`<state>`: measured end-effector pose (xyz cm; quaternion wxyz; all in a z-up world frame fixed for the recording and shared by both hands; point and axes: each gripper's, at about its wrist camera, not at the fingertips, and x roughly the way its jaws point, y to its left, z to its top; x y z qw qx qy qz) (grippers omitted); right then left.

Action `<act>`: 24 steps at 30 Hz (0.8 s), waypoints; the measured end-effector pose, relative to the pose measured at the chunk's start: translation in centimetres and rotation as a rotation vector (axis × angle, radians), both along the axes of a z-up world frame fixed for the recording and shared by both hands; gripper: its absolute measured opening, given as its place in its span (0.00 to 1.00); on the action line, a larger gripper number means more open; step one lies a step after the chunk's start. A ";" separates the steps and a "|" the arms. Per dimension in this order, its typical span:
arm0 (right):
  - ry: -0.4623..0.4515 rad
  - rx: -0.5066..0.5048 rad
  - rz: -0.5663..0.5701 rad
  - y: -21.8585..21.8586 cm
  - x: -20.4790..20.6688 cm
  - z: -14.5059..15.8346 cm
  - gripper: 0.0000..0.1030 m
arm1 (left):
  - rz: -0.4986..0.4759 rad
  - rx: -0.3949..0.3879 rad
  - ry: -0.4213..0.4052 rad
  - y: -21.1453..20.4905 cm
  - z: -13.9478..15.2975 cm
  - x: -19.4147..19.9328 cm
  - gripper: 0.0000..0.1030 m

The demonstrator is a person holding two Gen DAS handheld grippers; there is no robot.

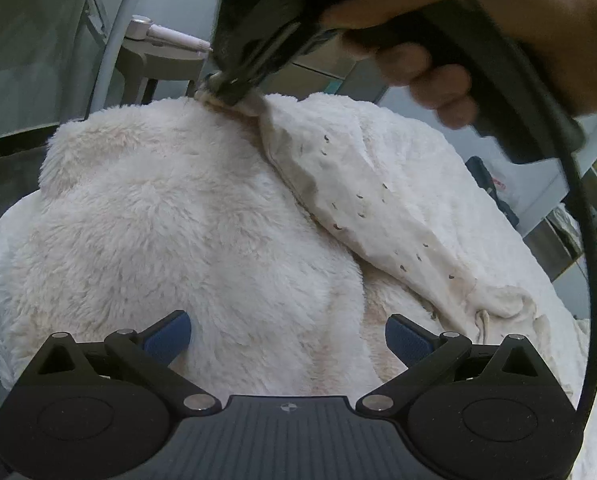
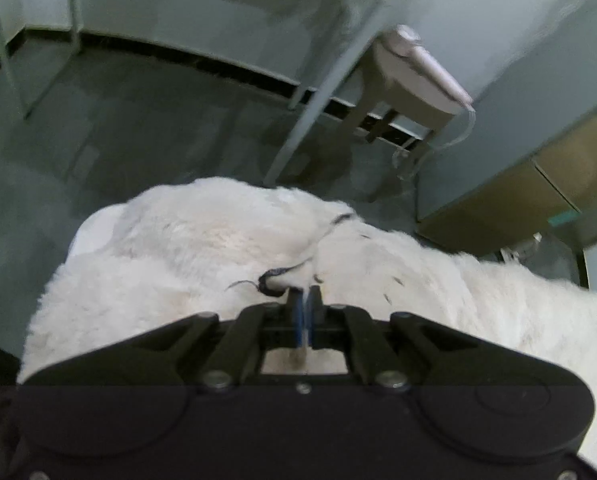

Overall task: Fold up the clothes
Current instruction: 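Drag the sleeve cuff with the right gripper across the shirt body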

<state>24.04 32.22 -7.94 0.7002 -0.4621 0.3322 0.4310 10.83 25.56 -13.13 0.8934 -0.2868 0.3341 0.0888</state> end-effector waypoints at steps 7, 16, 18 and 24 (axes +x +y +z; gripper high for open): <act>-0.008 0.203 -0.155 -7.8 -0.4 7.0 0.00 | -0.053 0.017 -0.031 -1.1 0.9 -0.3 1.00; 0.024 0.663 -0.614 -28.9 1.2 16.8 0.00 | -0.175 0.095 -0.080 -4.8 2.3 -0.5 1.00; 0.014 0.794 -0.781 -36.1 1.4 18.3 0.00 | -0.206 0.113 -0.090 -5.8 2.5 -0.5 1.00; 0.008 1.116 -1.402 -59.7 -3.6 12.5 0.00 | -0.274 0.055 -0.145 -9.0 2.4 -0.8 1.00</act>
